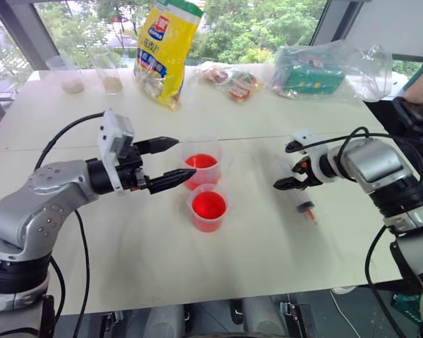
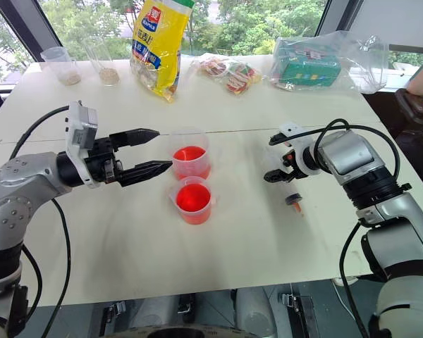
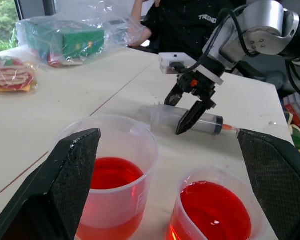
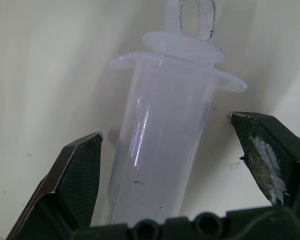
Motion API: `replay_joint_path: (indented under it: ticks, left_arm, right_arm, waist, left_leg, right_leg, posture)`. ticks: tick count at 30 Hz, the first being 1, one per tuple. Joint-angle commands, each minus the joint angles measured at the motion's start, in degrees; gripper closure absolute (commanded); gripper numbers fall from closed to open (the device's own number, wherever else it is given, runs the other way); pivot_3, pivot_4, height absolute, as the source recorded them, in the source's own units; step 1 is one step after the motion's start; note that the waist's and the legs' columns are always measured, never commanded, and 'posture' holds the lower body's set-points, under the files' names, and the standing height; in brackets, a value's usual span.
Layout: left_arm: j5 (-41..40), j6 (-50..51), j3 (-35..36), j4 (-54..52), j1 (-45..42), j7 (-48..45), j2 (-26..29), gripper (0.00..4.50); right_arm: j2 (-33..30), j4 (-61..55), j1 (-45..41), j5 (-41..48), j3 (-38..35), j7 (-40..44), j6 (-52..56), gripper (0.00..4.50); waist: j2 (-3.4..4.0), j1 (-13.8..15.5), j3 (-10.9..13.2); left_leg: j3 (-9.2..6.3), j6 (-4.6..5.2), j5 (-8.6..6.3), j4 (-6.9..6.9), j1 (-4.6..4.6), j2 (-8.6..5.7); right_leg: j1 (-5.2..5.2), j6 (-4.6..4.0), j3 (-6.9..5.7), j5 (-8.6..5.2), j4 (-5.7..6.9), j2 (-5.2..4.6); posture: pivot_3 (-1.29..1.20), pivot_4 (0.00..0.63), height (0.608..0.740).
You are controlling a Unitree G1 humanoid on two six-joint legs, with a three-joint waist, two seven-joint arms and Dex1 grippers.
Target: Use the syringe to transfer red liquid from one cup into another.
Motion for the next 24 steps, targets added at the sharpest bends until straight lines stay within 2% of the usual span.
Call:
replay_joint_path:
  ticks: [1,3,4,10,15,18,20,24]
  left_arm:
    - [-0.1,-1.8,2.2,-0.8,0.7,0.1,0.2,0.00]
    - [0.3,-2.2,2.1,-0.1,0.5,0.2,0.2,0.00]
    - [0.3,-2.2,2.1,0.2,0.1,0.3,0.2,0.00]
    - [1.6,-3.9,3.2,2.9,-1.2,-1.4,2.1,0.00]
    - [0.9,-3.2,4.1,5.8,-4.9,-1.0,3.0,0.00]
    - [1.4,-3.1,3.8,10.5,-9.7,-2.4,4.1,0.00]
    - [1.5,-3.1,3.3,12.9,-12.4,-3.1,4.3,0.00]
    - [3.1,-4.2,2.3,16.1,-13.5,-6.2,5.0,0.00]
  right_arm:
    - [1.9,-0.1,-0.6,-0.9,0.5,2.2,0.9,1.78]
    - [2.4,0.2,-1.1,-1.3,-0.6,2.5,1.8,2.73]
    - [2.4,0.4,-1.3,-1.4,-1.4,2.5,2.3,3.06]
    - [1.0,-5.3,-1.7,-0.3,-8.0,1.0,5.6,3.06]
    - [2.4,-14.8,-2.0,6.0,-22.6,-0.7,6.1,3.06]
    - [12.1,-21.0,-5.4,14.4,-35.2,-3.9,0.4,3.06]
    - [18.6,-22.6,-6.7,17.6,-39.3,-5.5,-5.6,3.06]
    - [30.0,-21.1,-5.4,17.6,-39.0,-10.7,-16.3,3.06]
  waist:
    - [0.01,-0.1,0.0]
    - [0.01,0.0,0.0]
    - [0.00,0.0,0.0]
    - [0.04,0.2,0.0]
    - [0.05,0.3,0.0]
    - [0.05,0.1,0.0]
    - [0.07,-0.1,0.0]
    - [0.07,0.0,0.0]
  left_leg:
    - [0.00,-0.01,0.00,0.00,0.01,0.00]
    - [0.00,-0.01,0.01,0.00,0.02,0.01]
    - [-0.01,-0.02,0.01,0.00,0.02,0.01]
    - [-0.01,-0.03,0.02,0.00,-0.03,0.00]
    - [-0.01,-0.03,0.02,-0.02,-0.11,0.00]
    - [-0.03,-0.03,0.02,-0.02,-0.10,0.01]
    - [0.00,-0.10,0.06,-0.02,-0.09,0.00]
    - [-0.03,-0.16,0.09,-0.08,0.02,0.02]
  right_leg:
    - [0.00,0.00,0.00,0.00,0.00,0.01]
    - [0.00,0.00,-0.01,0.00,0.02,0.03]
    - [0.00,0.00,-0.01,0.00,0.04,0.03]
    - [-0.04,0.00,-0.03,0.00,0.05,0.01]
    - [-0.13,0.03,-0.03,0.02,0.06,0.00]
    - [-0.09,0.03,-0.08,0.02,0.05,0.00]
    - [-0.14,0.04,-0.05,0.03,0.11,0.04]
    - [-0.09,0.03,-0.09,0.03,0.27,0.12]
  posture:
    - [0.00,0.150,0.740]
    - [0.00,0.150,0.740]
    - [0.00,0.150,0.740]
    - [0.00,0.150,0.740]
    - [0.00,0.150,0.740]
    - [0.00,0.150,0.740]
    - [0.00,0.150,0.740]
    - [0.00,0.150,0.740]
